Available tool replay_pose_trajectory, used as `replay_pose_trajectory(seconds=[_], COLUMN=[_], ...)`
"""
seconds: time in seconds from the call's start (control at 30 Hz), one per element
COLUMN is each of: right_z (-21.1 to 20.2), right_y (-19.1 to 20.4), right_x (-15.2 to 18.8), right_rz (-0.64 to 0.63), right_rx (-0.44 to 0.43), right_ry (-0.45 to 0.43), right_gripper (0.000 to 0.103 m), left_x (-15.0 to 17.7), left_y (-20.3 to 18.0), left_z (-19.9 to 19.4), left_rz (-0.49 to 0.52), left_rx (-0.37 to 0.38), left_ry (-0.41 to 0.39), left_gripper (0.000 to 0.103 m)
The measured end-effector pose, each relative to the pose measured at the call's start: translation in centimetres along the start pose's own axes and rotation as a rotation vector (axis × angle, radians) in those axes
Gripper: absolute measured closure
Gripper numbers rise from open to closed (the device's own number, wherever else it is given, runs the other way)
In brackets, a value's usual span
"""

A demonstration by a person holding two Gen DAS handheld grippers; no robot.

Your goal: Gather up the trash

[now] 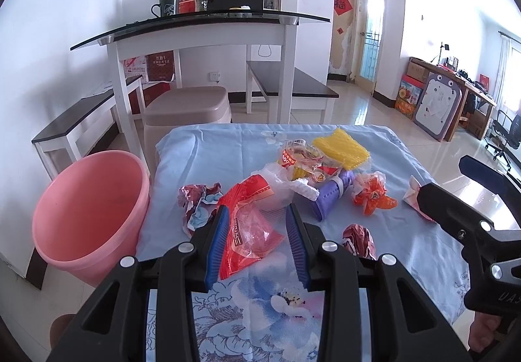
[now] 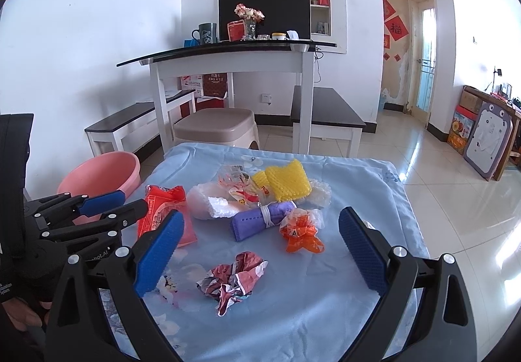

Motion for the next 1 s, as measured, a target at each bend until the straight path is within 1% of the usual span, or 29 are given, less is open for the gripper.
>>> replay_pose_trajectory(seconds=[1.0], right_z=[1.00], right_y=[-0.75], right_x=[0.31], right_rz=[0.012], right_rx=[-0.010], right_ry=[0.012], right_gripper=[0.007], left_x=[-0.21], left_y=[0.04], left_z=[-0.05], left_rz=[0.004], left_rx=[0.007], left_ry=[0.003], left_gripper=[0.068])
Point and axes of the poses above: each gripper's, at about its wrist camera, not at the fingertips, and z roughly the way its jaws point, y to its left, x to its underside, the point moved 10 cm from there along z, roughly the way its jaws point, and after that the axes turned 2 degrees about z, right-handed, at the moved point
